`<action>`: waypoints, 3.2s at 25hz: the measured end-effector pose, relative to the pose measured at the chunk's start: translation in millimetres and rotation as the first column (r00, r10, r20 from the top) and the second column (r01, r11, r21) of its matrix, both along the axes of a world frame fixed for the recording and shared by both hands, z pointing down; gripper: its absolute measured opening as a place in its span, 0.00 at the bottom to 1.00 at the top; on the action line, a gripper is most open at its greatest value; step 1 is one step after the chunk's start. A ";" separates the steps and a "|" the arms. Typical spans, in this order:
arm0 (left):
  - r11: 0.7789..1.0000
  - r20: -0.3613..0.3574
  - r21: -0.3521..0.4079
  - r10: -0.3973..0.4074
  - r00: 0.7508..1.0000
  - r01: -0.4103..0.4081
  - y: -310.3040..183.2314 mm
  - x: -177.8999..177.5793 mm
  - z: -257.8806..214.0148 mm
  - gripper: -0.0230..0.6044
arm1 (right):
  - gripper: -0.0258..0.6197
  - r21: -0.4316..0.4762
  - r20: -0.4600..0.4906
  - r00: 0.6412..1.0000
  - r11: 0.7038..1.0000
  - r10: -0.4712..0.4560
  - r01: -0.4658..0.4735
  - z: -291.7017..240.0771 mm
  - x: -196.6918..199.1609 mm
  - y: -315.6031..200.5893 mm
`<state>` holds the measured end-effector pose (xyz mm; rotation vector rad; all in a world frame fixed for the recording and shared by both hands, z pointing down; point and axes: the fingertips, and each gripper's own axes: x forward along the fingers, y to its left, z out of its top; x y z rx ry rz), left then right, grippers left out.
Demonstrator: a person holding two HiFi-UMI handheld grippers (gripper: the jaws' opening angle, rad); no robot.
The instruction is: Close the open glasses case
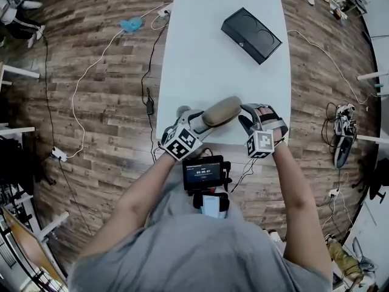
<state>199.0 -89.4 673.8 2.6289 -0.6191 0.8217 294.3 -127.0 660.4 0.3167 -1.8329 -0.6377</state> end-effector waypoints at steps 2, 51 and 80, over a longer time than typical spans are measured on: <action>1.000 0.021 0.019 -0.004 1.000 0.003 -1.0 0.6 4.2 0.43 | 0.33 0.043 -0.026 1.000 0.999 -0.017 0.018 3.1 -0.9 -2.2; 0.994 0.135 0.053 0.084 0.987 -0.092 1.9 -9.2 18.7 0.43 | 0.17 0.266 -0.065 0.986 0.955 0.151 -0.128 19.1 -26.3 48.1; 0.988 0.233 0.111 0.081 0.969 -0.109 -1.5 -12.1 26.5 0.43 | 0.17 0.191 -0.115 0.991 0.980 0.070 -0.047 31.7 -29.1 51.3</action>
